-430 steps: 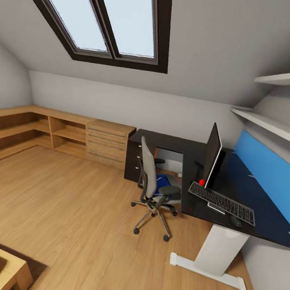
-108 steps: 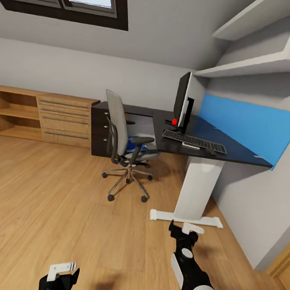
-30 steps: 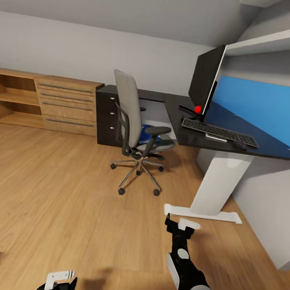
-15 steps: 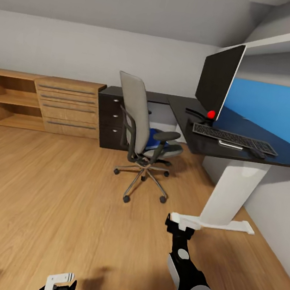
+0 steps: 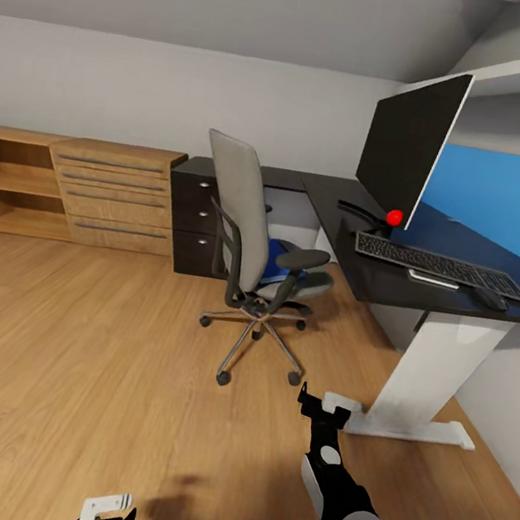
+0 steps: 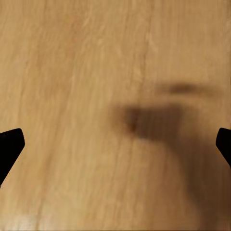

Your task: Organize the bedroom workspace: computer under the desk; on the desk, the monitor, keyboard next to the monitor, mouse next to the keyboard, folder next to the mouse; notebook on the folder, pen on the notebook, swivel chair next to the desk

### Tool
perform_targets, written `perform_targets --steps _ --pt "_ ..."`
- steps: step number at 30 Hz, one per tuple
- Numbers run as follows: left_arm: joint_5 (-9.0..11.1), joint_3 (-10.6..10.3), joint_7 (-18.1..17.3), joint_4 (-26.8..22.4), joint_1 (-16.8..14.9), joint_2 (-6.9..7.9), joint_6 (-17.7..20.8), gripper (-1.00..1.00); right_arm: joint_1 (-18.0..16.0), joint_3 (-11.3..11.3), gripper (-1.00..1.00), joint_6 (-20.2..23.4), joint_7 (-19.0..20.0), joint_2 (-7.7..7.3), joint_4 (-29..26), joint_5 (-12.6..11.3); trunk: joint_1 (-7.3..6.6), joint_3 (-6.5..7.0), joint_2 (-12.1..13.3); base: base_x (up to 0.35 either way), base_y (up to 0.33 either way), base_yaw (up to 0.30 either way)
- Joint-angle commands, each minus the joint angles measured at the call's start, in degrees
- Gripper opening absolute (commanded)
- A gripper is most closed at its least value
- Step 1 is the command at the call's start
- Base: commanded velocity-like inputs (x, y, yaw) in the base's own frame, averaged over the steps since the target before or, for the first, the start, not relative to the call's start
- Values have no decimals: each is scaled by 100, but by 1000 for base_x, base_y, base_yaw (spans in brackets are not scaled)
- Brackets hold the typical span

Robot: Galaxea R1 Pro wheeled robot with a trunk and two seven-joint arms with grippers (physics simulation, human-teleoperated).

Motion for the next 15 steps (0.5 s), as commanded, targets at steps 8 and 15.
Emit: perform_targets --steps 8,15 --pt "47 -45 38 185 -2 2 -174 100 -4 -24 100 -155 1 -21 -3 59 2 -5 -2 334 0 0" --pt "48 -47 37 210 -2 3 -285 100 -4 -11 100 -269 -3 -25 -44 72 2 -5 -2 328 0 0"
